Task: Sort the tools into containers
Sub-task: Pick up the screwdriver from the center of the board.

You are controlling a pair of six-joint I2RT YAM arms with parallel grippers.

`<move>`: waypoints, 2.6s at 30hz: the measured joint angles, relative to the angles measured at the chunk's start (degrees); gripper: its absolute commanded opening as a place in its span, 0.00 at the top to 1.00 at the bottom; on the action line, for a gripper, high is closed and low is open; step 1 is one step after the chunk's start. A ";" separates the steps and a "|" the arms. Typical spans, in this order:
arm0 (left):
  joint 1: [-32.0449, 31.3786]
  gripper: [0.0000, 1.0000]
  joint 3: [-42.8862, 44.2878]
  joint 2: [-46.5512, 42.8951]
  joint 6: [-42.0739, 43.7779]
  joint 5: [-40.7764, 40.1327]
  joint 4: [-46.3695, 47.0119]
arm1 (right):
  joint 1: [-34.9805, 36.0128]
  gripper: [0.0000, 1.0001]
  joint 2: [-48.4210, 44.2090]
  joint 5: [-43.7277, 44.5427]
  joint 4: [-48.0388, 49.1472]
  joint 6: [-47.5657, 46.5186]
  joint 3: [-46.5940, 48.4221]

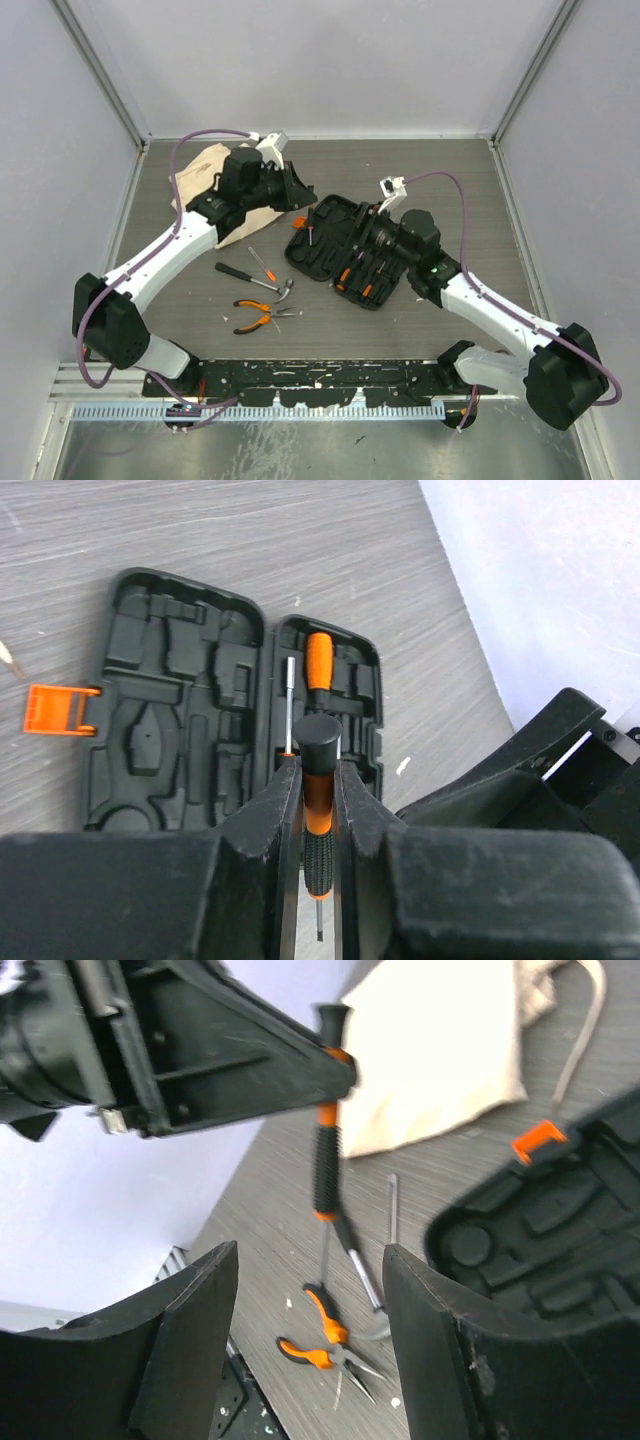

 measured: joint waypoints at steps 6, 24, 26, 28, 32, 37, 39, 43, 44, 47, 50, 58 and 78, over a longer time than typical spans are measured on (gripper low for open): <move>-1.77 1.00 -0.48 -0.44 -1.68 1.64 1.79 | 4.02 0.44 2.86 1.05 8.48 -0.59 -0.02; -4.72 0.69 -1.55 -2.27 -3.43 3.06 3.91 | 4.90 0.96 6.69 1.73 10.36 -3.98 0.15; -4.72 0.53 -1.53 -2.62 -3.76 3.26 4.17 | 4.96 0.96 6.64 2.43 10.91 -5.60 0.13; -4.72 0.45 -1.42 -3.19 -3.72 4.00 4.13 | 4.94 0.97 6.38 3.65 11.19 -8.33 0.02; -4.74 0.38 0.02 -4.04 -3.34 5.20 3.23 | 4.94 0.99 4.59 5.57 10.43 -16.90 -0.31; -4.74 0.36 3.67 -5.11 -1.44 5.73 0.61 | 4.94 0.99 1.70 5.84 7.37 -32.92 -0.31; -4.74 0.35 5.35 -5.35 -0.28 5.62 -1.36 | 4.94 0.99 0.96 4.87 5.31 -40.33 -0.31; -4.74 0.36 8.35 -5.57 2.14 5.44 -5.22 | 4.94 0.99 0.00 1.55 -0.52 -54.88 -0.20; -4.74 0.36 8.79 -5.57 2.56 5.44 -5.97 | 4.94 0.98 -0.17 0.81 -2.40 -58.29 -0.04; -4.74 0.38 10.32 -5.40 4.22 5.79 -9.40 | 5.05 0.95 -1.05 -1.42 -8.37 -68.11 0.98; -4.74 0.39 11.43 -4.55 5.70 7.10 -12.09 | 5.14 0.91 -2.93 -3.56 -14.32 -80.32 2.08; -5.29 0.44 12.17 0.35 8.39 10.88 -19.17 | 5.44 0.90 -8.46 -6.67 -25.75 -107.71 2.43; -12.79 0.55 15.34 6.97 14.71 12.52 -29.73 | 5.44 0.89 -9.14 -6.25 -35.80 -125.90 4.02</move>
